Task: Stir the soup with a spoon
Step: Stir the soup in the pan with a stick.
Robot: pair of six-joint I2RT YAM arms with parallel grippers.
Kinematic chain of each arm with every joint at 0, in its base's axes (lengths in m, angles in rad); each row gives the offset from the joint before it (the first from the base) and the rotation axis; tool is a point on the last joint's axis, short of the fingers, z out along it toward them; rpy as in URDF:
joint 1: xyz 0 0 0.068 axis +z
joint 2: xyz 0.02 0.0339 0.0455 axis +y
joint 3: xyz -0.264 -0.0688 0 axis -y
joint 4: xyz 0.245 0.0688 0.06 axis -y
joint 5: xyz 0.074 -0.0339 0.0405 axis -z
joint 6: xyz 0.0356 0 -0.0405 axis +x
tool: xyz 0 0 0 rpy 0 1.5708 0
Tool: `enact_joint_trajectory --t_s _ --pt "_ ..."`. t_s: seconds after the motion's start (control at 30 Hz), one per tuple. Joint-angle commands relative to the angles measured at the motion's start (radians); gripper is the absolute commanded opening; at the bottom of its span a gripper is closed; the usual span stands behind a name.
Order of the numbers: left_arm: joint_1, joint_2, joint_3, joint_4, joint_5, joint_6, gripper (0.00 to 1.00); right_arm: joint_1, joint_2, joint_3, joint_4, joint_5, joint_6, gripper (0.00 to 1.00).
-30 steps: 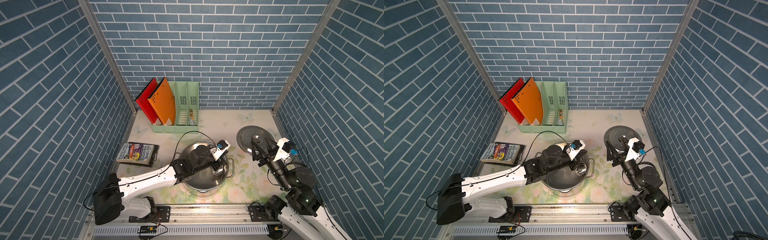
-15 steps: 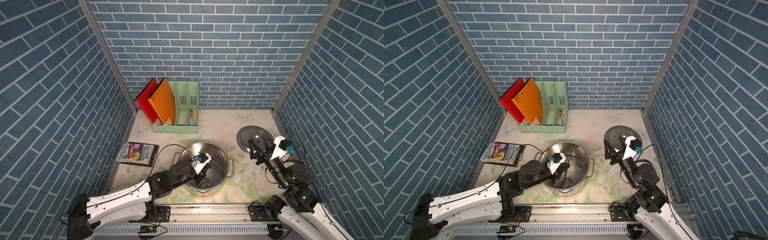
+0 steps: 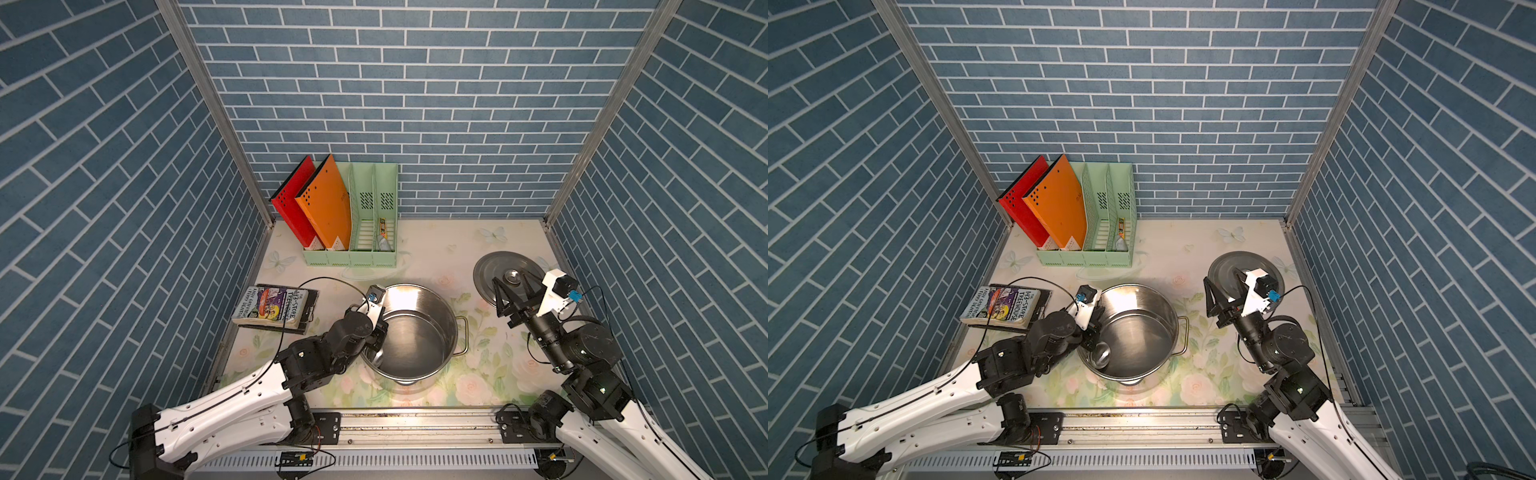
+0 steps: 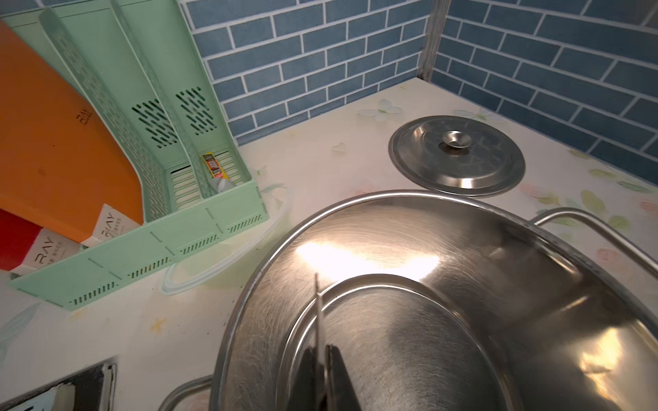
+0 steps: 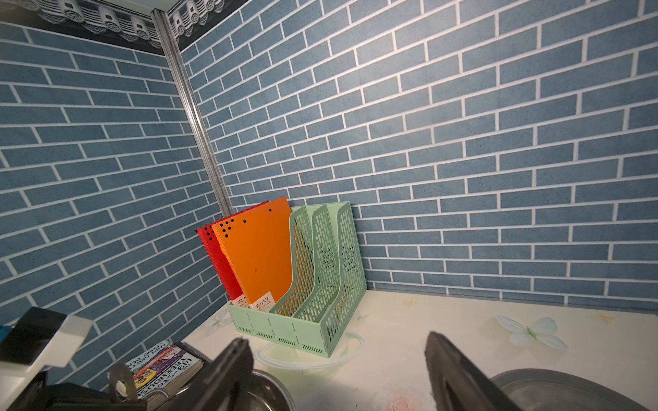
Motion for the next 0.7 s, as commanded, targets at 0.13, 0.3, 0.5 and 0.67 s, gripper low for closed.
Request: enact_joint_trajectory --t_s 0.13,0.3,0.5,0.67 --pt "0.063 0.124 0.074 0.185 -0.011 0.079 0.00 0.002 -0.035 -0.013 0.020 0.004 -0.014 0.80" --pt "0.064 0.270 0.122 0.368 0.028 0.159 0.00 0.002 -0.049 0.004 -0.008 0.014 -0.021 0.80" --pt "0.063 0.446 0.230 0.550 0.181 0.179 0.00 0.002 -0.066 0.022 -0.044 0.025 -0.022 0.80" --pt "0.027 0.548 0.278 0.635 0.326 0.162 0.00 0.002 -0.089 0.033 -0.077 0.040 -0.025 0.80"
